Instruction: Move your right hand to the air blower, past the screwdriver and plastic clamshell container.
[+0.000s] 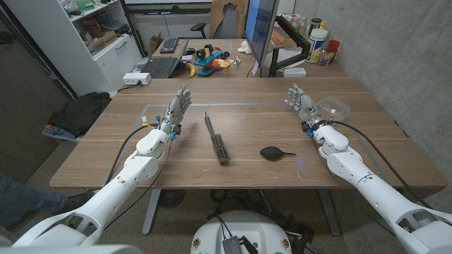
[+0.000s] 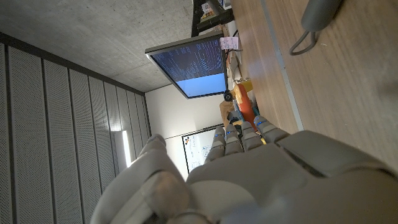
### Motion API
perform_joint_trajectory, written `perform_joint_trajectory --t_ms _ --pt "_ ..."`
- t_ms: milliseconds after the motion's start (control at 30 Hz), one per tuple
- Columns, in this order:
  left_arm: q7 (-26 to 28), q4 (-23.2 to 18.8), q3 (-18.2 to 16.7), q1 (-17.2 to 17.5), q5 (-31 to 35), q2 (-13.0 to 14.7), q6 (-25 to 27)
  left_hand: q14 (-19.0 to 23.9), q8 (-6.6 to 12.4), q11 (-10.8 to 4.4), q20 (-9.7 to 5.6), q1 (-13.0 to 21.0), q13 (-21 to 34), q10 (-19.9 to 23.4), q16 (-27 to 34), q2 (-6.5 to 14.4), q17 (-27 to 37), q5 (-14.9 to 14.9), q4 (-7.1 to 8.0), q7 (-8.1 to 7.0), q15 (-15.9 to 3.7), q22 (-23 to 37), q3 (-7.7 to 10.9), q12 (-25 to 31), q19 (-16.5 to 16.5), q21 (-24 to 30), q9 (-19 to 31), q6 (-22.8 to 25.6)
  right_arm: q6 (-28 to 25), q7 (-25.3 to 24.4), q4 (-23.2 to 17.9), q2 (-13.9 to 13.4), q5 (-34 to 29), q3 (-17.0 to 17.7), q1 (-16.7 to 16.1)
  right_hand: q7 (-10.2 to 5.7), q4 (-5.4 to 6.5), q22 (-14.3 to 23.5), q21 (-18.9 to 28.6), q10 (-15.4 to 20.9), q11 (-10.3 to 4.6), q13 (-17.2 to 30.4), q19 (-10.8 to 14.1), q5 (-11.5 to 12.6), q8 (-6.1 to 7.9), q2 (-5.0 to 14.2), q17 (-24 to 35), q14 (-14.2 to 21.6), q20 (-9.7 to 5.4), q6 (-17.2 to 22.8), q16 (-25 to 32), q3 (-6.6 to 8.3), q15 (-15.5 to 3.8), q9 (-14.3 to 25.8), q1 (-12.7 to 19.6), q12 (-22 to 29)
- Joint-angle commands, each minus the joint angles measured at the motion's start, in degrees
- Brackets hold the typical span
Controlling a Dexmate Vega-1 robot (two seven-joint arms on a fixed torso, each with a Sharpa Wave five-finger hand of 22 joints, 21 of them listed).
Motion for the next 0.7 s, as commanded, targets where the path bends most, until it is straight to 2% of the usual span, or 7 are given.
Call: perform_joint_trajectory --t_ms 33,700 --pt "0.07 -0.44 0.03 -0.09 0.13 0.31 0.66 0.05 0.19 0.28 0.15 0.48 0.11 -0.15 0.15 0.25 0.27 0.35 -0.27 0.50 0.49 0.13 0.35 0.29 0.07 0.36 0.29 0.13 1.22 -0.21 -0.26 0.15 -0.76 -0.18 -0.29 -0.18 -0.04 0.27 0.35 0.46 0.15 0.08 0.62 0.39 0.27 -0.35 0.30 0.06 -0.02 0.65 0.44 0.18 0.20 0.32 0.16 0.31" --pt "0.37 -1.62 0.12 0.26 0.31 0.99 1.62 0.00 0.19 0.26 0.32 0.48 0.11 -0.12 0.15 0.36 0.27 0.33 -0.39 0.46 0.39 0.13 0.36 0.31 -0.11 0.31 0.29 0.16 5.37 0.30 0.96 0.58 -1.78 0.03 -1.13 -0.69 -0.11 0.27 0.48 1.16 -0.31 0.08 1.05 0.42 0.35 -0.37 0.28 0.77 -0.08 0.97 0.67 0.10 -0.18 0.33 0.28 0.53"
